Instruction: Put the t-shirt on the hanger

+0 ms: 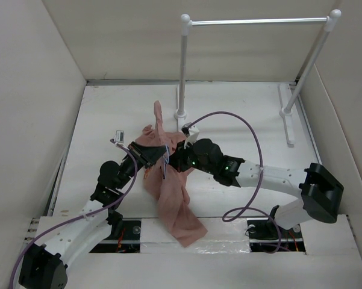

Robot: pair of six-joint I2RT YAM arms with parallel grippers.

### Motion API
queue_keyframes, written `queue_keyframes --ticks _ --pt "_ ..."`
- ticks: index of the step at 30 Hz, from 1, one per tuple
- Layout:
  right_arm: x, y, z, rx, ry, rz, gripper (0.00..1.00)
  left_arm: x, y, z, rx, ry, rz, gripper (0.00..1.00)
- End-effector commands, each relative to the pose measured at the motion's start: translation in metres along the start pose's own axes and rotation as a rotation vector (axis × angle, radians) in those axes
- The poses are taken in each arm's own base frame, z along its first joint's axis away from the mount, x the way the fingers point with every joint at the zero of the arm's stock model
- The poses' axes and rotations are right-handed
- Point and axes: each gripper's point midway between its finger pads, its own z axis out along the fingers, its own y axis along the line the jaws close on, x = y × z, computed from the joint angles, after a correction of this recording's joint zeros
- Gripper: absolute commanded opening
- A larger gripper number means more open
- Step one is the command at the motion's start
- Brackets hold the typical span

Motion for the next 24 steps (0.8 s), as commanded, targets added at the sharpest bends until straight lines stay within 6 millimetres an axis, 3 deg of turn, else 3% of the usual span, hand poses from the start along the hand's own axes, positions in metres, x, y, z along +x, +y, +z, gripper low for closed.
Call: queue_keyframes --ticks 1,7,12,15,17,21,22,24 --pt "-0.037 0.029 -0.001 -0.100 -0.096 0.031 0.00 0.001 -0.026 -0.005 0.116 0.012 -0.007 0.00" --pt "-0.036 0.029 -0.007 -0.108 -0.100 0.049 0.00 0.004 -0.017 -0.007 0.111 0.016 -0.027 0.00" --pt "-0.044 0.032 -0.029 -0.108 -0.115 0.051 0.00 -0.008 0.004 -0.008 0.038 -0.081 -0.017 0.00" --pt "-0.029 0.033 -0.037 -0.112 -0.069 0.048 0.00 -0.023 0.002 -0.012 0.036 -0.166 -0.006 0.00" --pt "-0.024 0.047 -0.048 -0.148 -0.060 0.043 0.00 -0.032 -0.006 -0.012 0.047 -0.203 0.019 0.00" --pt "-0.035 0.061 -0.061 -0.175 -0.090 0.035 0.00 -0.033 -0.017 -0.004 0.083 -0.189 0.024 0.00" --pt "-0.045 0.068 -0.062 -0.187 -0.108 0.030 0.00 -0.029 -0.012 0.000 0.073 -0.171 0.008 0.00" --pt "-0.047 0.071 -0.055 -0.188 -0.099 0.017 0.00 -0.024 -0.010 0.001 0.085 -0.145 -0.022 0.00"
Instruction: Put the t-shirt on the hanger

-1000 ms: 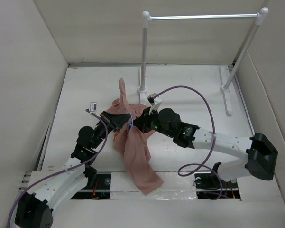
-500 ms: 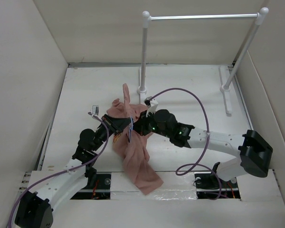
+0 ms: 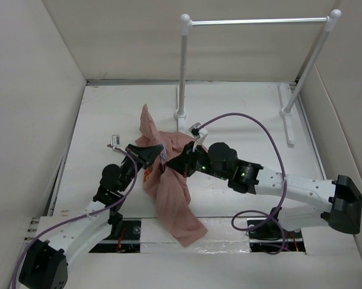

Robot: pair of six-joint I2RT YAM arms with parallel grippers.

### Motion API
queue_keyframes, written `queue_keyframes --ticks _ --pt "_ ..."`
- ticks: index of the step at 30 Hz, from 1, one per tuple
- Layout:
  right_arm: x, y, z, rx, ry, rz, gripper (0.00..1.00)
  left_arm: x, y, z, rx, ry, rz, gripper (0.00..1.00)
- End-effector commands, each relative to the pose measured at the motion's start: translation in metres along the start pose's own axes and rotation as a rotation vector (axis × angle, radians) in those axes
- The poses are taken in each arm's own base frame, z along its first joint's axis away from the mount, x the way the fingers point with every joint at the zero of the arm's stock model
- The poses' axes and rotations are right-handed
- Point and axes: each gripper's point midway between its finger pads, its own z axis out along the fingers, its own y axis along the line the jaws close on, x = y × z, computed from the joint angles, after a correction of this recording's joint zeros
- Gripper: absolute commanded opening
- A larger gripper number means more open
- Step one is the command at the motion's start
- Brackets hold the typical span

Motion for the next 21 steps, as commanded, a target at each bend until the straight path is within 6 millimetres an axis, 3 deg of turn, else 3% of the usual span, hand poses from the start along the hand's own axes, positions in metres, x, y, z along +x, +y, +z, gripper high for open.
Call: queue_keyframes --ticks 1,2,3,7,12,18,21 --pt "-0.018 0.016 0.008 -0.030 -0.021 -0.021 0.00 -0.005 -0.030 0.006 0.113 -0.007 -0.017 0.00" --pt "-0.024 0.023 0.012 -0.044 -0.024 -0.025 0.00 -0.003 -0.024 0.005 0.097 0.000 -0.030 0.00" --pt "-0.013 0.022 0.020 -0.041 0.005 -0.027 0.00 -0.003 -0.023 0.004 0.099 -0.003 -0.037 0.00" --pt "0.001 0.006 0.029 0.043 0.019 -0.028 0.01 -0.004 -0.020 -0.002 0.091 -0.008 -0.048 0.00" --pt "0.009 -0.009 0.022 0.107 0.012 -0.026 0.22 -0.002 -0.019 -0.004 0.081 0.000 -0.040 0.00" --pt "-0.006 -0.010 0.008 0.163 -0.010 -0.066 0.46 -0.001 -0.016 -0.002 0.071 0.009 -0.032 0.00" --pt "-0.019 -0.006 0.000 0.178 -0.042 -0.086 0.49 0.001 -0.014 -0.002 0.066 0.015 -0.032 0.00"
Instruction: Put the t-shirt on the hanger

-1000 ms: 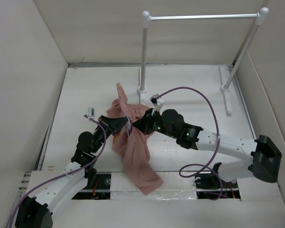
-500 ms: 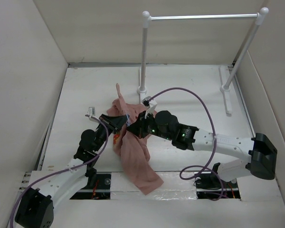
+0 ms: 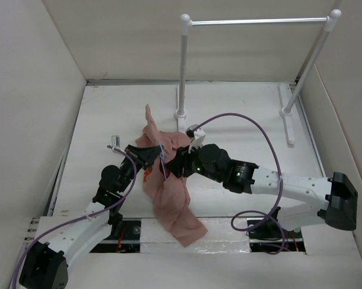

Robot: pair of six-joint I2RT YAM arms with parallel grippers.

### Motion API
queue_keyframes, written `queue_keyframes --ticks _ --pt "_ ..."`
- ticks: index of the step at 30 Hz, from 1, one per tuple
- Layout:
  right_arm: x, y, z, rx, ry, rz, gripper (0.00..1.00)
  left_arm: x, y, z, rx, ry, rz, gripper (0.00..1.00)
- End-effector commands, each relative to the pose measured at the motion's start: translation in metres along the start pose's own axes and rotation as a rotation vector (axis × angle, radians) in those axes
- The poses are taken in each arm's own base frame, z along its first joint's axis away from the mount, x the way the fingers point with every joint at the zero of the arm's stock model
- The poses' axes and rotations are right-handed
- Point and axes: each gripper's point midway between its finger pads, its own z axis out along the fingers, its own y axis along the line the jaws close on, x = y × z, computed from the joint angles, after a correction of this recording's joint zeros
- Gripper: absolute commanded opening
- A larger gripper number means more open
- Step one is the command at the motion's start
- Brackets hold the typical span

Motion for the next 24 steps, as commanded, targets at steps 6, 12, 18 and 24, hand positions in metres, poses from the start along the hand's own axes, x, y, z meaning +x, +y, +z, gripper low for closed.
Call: queue_keyframes --ticks 6,12,18,24 --pt "-0.034 0.016 -0.004 0.004 -0.076 -0.058 0.00 -0.001 -0.012 -0.001 0.057 0.004 0.013 0.00" --pt "-0.016 0.025 0.010 0.040 -0.047 -0.102 0.26 -0.001 -0.016 -0.001 0.069 0.005 0.015 0.00" --pt "-0.004 0.018 0.021 0.071 -0.021 -0.113 0.40 0.000 -0.016 0.000 0.068 0.014 0.015 0.00" --pt "0.009 -0.003 0.028 0.155 -0.007 -0.127 0.36 0.001 -0.018 0.001 0.073 0.020 0.019 0.00"
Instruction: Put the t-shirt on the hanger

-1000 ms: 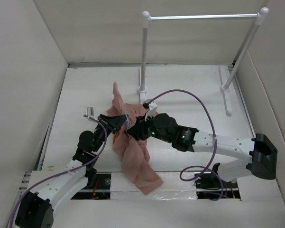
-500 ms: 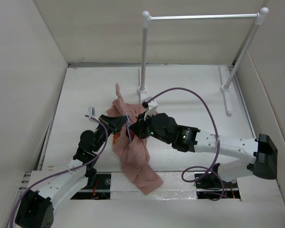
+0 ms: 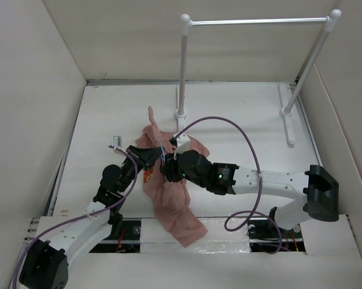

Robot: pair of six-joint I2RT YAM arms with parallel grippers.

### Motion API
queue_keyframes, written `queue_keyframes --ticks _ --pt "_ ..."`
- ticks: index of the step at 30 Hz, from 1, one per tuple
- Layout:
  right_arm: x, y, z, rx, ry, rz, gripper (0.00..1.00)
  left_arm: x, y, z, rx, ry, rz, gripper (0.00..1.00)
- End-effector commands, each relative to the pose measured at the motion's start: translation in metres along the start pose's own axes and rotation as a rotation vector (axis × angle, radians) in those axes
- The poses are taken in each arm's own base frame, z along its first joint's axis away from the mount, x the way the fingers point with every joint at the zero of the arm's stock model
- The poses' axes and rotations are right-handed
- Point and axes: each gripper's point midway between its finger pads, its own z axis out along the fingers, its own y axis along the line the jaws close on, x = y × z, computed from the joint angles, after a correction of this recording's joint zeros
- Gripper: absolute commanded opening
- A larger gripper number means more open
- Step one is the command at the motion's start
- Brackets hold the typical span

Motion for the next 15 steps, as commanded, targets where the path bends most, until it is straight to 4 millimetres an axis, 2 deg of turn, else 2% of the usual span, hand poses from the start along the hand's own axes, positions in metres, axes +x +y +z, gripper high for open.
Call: queue_keyframes --ticks 1,3,4,5,7,10,12,13,14,15 --pt "-0.021 -0.002 0.002 0.041 -0.067 0.007 0.35 -0.005 -0.028 0.000 0.098 -0.007 0.024 0.00" --pt "-0.021 -0.002 0.003 0.048 -0.068 0.003 0.33 -0.005 -0.029 0.001 0.099 -0.005 0.026 0.00" --pt "-0.019 -0.004 0.005 0.057 -0.065 -0.001 0.18 -0.005 -0.029 0.001 0.099 -0.005 0.029 0.00" --pt "-0.019 -0.005 0.005 0.062 -0.068 0.003 0.10 -0.005 -0.030 0.001 0.099 -0.005 0.029 0.00" --pt "-0.021 -0.007 0.003 0.071 -0.077 0.014 0.00 -0.005 -0.029 0.001 0.096 -0.005 0.031 0.00" --pt "-0.028 -0.008 -0.002 0.068 -0.118 0.034 0.00 -0.005 -0.029 0.003 0.089 -0.001 0.050 0.00" --pt "-0.035 -0.009 -0.011 0.056 -0.145 0.040 0.00 -0.008 -0.037 0.006 0.097 -0.002 0.096 0.00" --pt "-0.033 -0.011 -0.013 0.058 -0.142 0.031 0.00 -0.007 -0.034 0.009 0.072 0.008 0.113 0.02" --pt "-0.039 -0.010 -0.019 0.051 -0.154 0.032 0.00 -0.007 -0.034 0.011 0.066 0.011 0.133 0.14" --pt "-0.038 -0.012 -0.021 0.054 -0.150 0.027 0.00 -0.012 -0.043 0.014 0.075 -0.001 0.170 0.20"
